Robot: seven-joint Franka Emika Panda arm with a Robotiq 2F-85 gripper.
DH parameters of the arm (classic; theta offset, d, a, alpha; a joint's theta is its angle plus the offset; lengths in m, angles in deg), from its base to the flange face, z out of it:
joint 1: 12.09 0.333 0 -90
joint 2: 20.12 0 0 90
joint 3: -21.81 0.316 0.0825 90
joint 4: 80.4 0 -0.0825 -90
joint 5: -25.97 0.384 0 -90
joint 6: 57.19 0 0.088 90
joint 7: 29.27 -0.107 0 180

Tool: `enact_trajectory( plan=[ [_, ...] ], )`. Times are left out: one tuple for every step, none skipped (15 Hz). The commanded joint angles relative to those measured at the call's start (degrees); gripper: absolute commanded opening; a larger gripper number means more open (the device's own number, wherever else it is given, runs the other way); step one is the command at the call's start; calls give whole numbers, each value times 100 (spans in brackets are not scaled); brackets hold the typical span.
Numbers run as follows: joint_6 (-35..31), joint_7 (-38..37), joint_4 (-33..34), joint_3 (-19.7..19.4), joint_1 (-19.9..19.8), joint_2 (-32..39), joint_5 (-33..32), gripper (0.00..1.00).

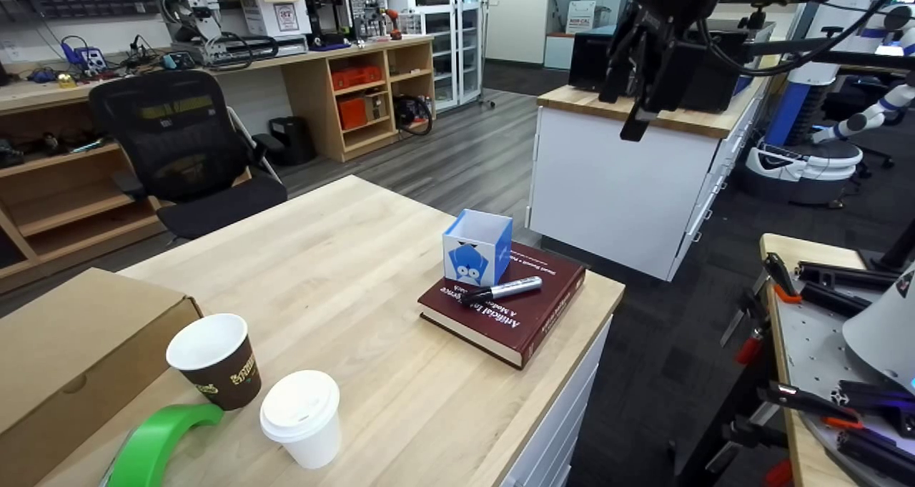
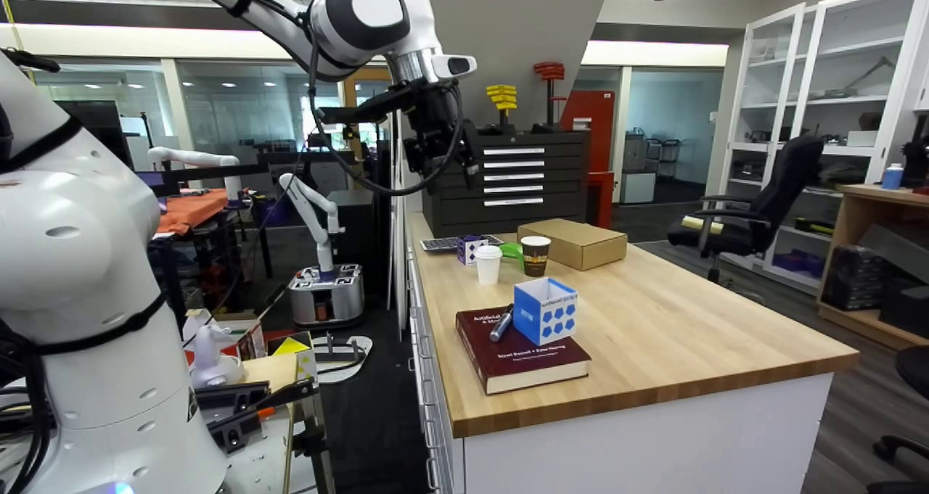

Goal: Pick up the marker from the book and put it in the box

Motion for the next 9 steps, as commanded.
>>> enact_trajectory(
  plan=[
    [-377, 637, 106, -241, 179, 326, -106, 100],
    [-409, 715, 121, -248, 175, 390, -102, 100],
    [-421, 808, 137, -274, 189, 434, -62, 100],
    [-370, 810, 142, -289, 188, 426, -18, 100],
    [-305, 623, 64, -226, 154, 349, -52, 100],
    [-306, 646, 76, -238, 161, 381, -48, 100],
    [-306, 655, 81, -245, 165, 394, -47, 100],
    [-306, 660, 84, -249, 168, 397, -46, 100],
    [-306, 662, 86, -251, 171, 397, -45, 100]
  ],
)
